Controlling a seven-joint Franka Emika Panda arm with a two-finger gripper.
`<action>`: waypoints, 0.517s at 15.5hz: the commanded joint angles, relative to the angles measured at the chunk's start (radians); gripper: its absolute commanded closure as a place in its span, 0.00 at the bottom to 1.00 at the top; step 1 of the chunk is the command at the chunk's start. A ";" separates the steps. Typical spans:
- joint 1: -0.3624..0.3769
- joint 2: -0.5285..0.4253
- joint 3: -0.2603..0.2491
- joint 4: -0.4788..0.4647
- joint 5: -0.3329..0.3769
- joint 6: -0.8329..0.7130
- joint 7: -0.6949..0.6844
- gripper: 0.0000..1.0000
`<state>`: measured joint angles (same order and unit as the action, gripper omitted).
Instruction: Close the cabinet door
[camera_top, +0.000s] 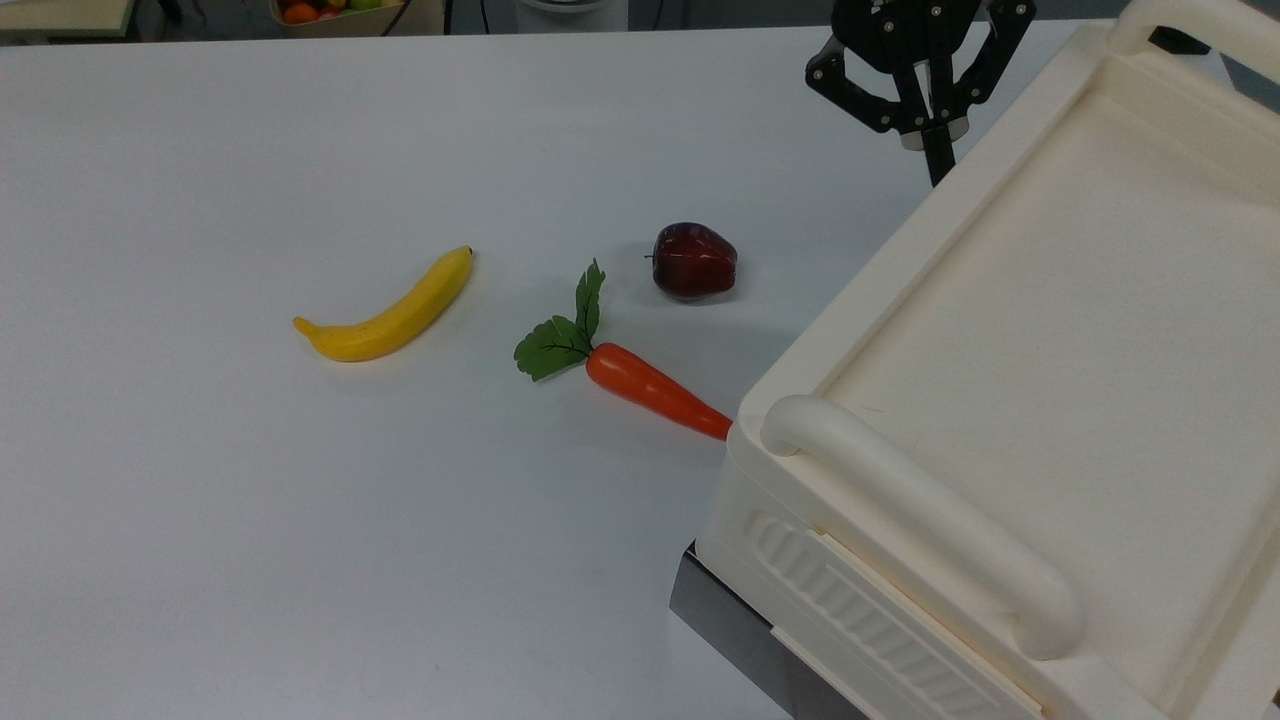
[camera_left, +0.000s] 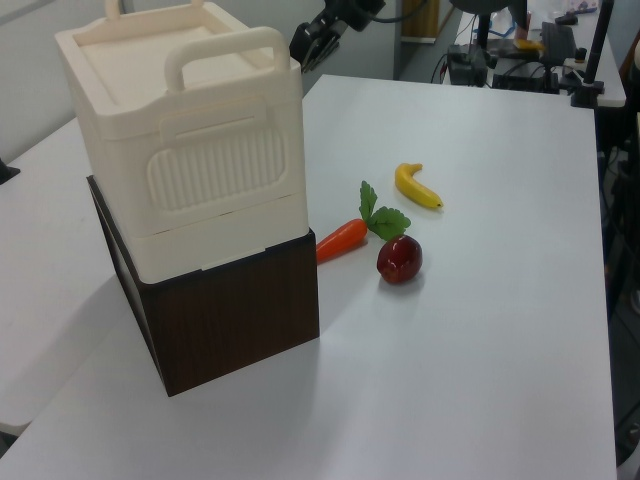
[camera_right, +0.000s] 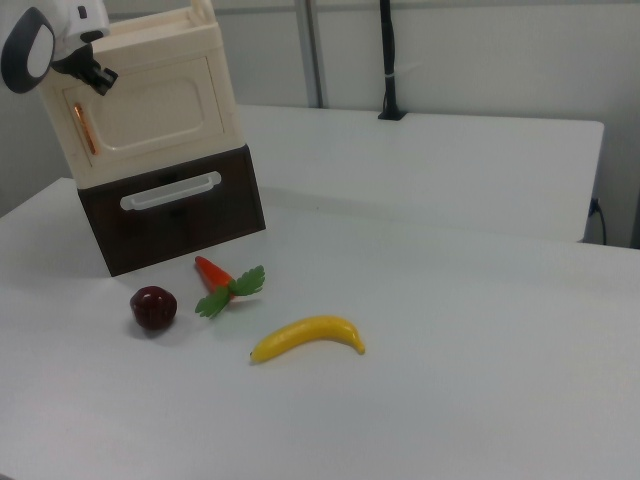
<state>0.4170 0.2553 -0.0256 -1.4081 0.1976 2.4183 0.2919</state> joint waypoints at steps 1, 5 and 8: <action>0.003 -0.016 -0.007 -0.028 0.019 0.010 0.001 1.00; -0.064 -0.028 -0.024 -0.077 0.003 -0.050 -0.068 1.00; -0.150 -0.062 -0.025 -0.121 -0.023 -0.180 -0.152 1.00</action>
<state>0.3410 0.2535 -0.0452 -1.4575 0.1961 2.3510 0.2243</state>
